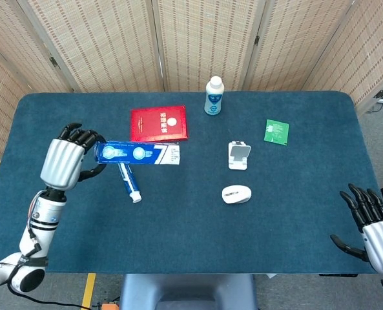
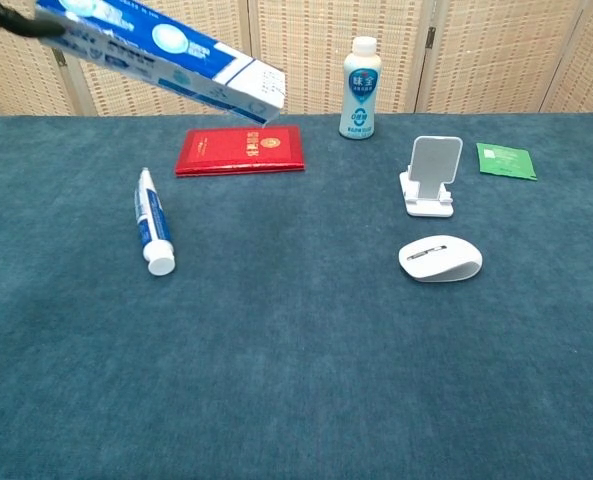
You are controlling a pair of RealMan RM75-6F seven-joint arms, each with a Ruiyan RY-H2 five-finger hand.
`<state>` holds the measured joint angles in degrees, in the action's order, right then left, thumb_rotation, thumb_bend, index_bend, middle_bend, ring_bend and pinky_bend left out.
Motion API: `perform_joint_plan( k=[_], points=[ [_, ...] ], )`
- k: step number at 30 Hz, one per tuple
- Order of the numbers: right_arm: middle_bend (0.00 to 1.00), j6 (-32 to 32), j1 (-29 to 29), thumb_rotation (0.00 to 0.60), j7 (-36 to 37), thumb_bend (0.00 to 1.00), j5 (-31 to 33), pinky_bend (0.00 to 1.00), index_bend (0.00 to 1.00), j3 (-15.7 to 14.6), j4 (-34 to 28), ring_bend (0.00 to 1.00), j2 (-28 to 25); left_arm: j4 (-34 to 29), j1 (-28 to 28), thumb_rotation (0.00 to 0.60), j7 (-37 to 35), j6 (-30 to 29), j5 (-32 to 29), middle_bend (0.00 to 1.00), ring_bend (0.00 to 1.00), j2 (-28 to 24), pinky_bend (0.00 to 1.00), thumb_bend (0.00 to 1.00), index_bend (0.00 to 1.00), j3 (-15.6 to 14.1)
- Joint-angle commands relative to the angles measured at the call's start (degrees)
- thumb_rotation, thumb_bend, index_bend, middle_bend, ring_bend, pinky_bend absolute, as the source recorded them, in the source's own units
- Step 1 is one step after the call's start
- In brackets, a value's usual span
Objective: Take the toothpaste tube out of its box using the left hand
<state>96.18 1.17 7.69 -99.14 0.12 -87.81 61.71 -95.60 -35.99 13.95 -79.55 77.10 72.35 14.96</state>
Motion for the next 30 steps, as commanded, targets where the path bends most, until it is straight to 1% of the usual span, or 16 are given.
perform_joint_plan(
  k=[1, 4, 7, 11, 13, 15, 16, 17, 21, 24, 26, 28, 30],
  points=[
    [0.00, -0.2, 0.1, 0.600, -0.4, 0.23, -0.2, 0.00, 0.00, -0.1, -0.2, 0.00, 0.1, 13.7, 3.3, 0.600, -13.1, -0.2, -4.2, 0.65, 0.45, 11.8, 0.27, 0.20, 0.45, -1.8],
    [0.00, -0.4, 0.1, 0.600, -0.4, 0.23, 0.3, 0.00, 0.00, 0.0, -0.3, 0.00, 0.0, 19.8, 3.7, 0.600, -15.4, 0.8, -4.9, 0.65, 0.45, 15.9, 0.28, 0.19, 0.45, -2.4],
    [0.00, -0.8, 0.2, 0.600, -0.5, 0.23, 0.7, 0.00, 0.00, 0.1, -0.4, 0.00, 0.0, 24.1, 4.0, 0.600, -17.0, 2.3, -5.6, 0.65, 0.45, 18.8, 0.28, 0.19, 0.45, -2.8],
    [0.00, -0.7, 0.2, 0.600, -0.9, 0.23, 0.4, 0.00, 0.00, 0.1, -0.6, 0.00, 0.1, 27.3, 4.3, 0.600, -17.9, 3.6, -6.0, 0.65, 0.45, 20.9, 0.27, 0.18, 0.44, -2.9],
    [0.00, -0.6, 0.2, 0.600, -0.9, 0.23, 0.5, 0.00, 0.00, 0.1, -0.5, 0.00, 0.2, 27.6, 4.5, 0.600, -16.5, 4.6, -7.0, 0.62, 0.43, 21.3, 0.27, 0.16, 0.38, -2.8],
    [0.00, -0.7, 0.2, 0.600, -0.8, 0.23, 0.7, 0.00, 0.00, 0.2, -0.5, 0.00, 0.2, 26.9, 4.6, 0.600, -13.6, 5.6, -8.5, 0.50, 0.35, 21.2, 0.25, 0.14, 0.27, -2.5],
    [0.00, -0.8, 0.3, 0.600, -0.7, 0.23, 0.8, 0.00, 0.00, 0.2, -0.5, 0.00, 0.1, 26.0, 4.6, 0.600, -12.4, 6.1, -9.2, 0.45, 0.32, 21.0, 0.24, 0.14, 0.24, -2.2],
    [0.00, -0.9, 0.3, 0.600, -0.7, 0.23, 0.8, 0.00, 0.00, 0.3, -0.5, 0.00, 0.1, 25.3, 4.6, 0.600, -11.7, 6.6, -9.6, 0.39, 0.27, 20.7, 0.22, 0.13, 0.20, -2.1],
    [0.00, -0.8, 0.3, 0.600, -0.7, 0.23, 0.6, 0.00, 0.00, 0.2, -0.5, 0.00, 0.1, 22.8, 4.6, 0.600, -6.0, 7.9, -10.5, 0.20, 0.15, 18.7, 0.14, 0.13, 0.12, -2.4],
    [0.00, -0.7, 0.2, 0.600, -0.6, 0.23, 0.7, 0.00, 0.00, 0.2, -0.5, 0.00, 0.0, 20.6, 4.1, 0.600, 2.9, 8.1, -11.1, 0.08, 0.06, 16.1, 0.07, 0.12, 0.06, -3.1],
    [0.00, -0.6, 0.2, 0.600, -0.6, 0.23, 0.7, 0.00, 0.00, 0.3, -0.5, 0.00, 0.1, 17.3, 4.2, 0.600, 6.1, 8.1, -12.0, 0.04, 0.03, 14.1, 0.04, 0.12, 0.03, -2.8],
    [0.00, -0.7, 0.2, 0.600, -0.6, 0.23, 0.8, 0.00, 0.00, 0.3, -0.5, 0.00, 0.1, 14.1, 4.6, 0.600, 6.8, 7.6, -12.2, 0.03, 0.01, 12.4, 0.02, 0.12, 0.03, -2.5],
    [0.00, -0.8, 0.2, 0.600, -0.6, 0.23, 0.8, 0.00, 0.00, 0.2, -0.5, 0.00, 0.0, 10.4, 5.6, 0.600, 7.3, 6.6, -11.1, 0.03, 0.01, 9.8, 0.01, 0.12, 0.03, -3.0]
  ],
)
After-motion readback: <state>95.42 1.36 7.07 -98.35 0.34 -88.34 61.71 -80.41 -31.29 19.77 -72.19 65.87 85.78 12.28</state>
